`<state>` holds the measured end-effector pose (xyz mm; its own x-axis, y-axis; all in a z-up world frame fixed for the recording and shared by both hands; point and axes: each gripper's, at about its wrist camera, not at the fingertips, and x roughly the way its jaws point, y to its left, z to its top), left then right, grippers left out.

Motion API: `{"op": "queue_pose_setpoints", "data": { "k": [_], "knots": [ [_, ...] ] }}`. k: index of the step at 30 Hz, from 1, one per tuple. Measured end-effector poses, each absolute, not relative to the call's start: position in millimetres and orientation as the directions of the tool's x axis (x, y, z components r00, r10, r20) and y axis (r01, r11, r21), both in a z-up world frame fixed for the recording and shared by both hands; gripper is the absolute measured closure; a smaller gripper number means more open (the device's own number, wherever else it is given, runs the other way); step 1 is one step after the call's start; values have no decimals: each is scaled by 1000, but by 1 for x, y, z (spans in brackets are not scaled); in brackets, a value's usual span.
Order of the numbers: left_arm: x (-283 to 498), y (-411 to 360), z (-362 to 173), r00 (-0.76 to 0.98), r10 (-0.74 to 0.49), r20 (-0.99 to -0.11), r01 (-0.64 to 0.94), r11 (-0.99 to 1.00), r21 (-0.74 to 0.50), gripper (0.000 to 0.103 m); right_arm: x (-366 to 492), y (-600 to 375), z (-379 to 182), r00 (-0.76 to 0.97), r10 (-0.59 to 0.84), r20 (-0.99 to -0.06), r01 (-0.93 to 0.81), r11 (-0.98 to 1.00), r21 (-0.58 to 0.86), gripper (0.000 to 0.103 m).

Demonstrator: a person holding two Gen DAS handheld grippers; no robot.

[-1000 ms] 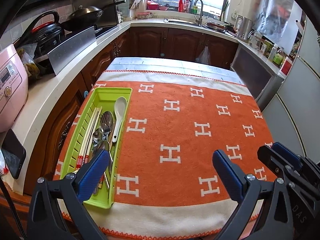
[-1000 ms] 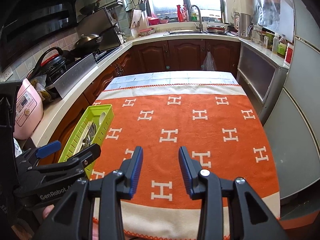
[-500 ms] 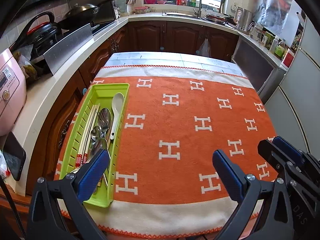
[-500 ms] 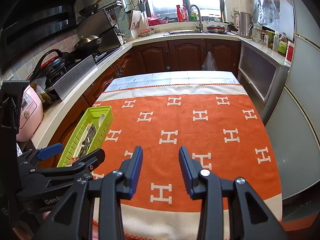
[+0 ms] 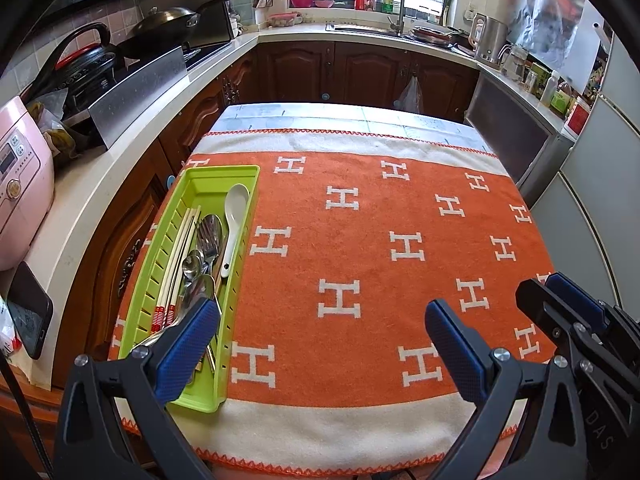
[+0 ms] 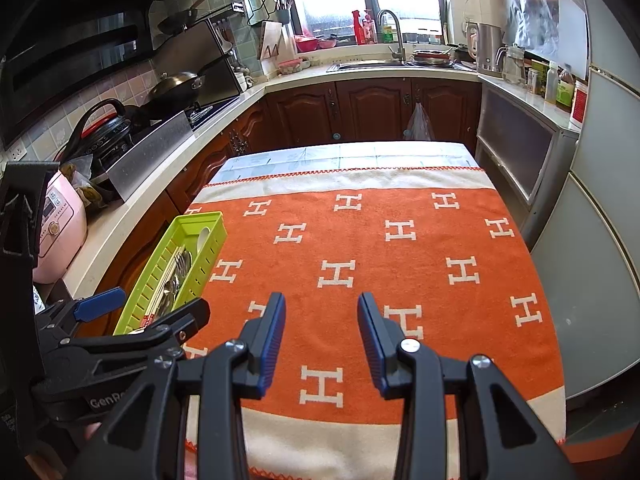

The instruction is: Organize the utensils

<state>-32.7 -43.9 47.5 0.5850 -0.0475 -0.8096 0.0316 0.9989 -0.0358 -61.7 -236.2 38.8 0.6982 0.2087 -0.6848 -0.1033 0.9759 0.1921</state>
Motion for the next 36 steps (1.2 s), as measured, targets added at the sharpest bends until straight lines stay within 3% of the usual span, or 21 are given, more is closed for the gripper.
{"op": "queue_pose_setpoints", "data": {
  "k": [36],
  "knots": [
    [-30,-50,44,569,-24,-822,13,1000,-20,1,-66,-229,31,695,211,-687,-78,972,220,66]
  ]
}}
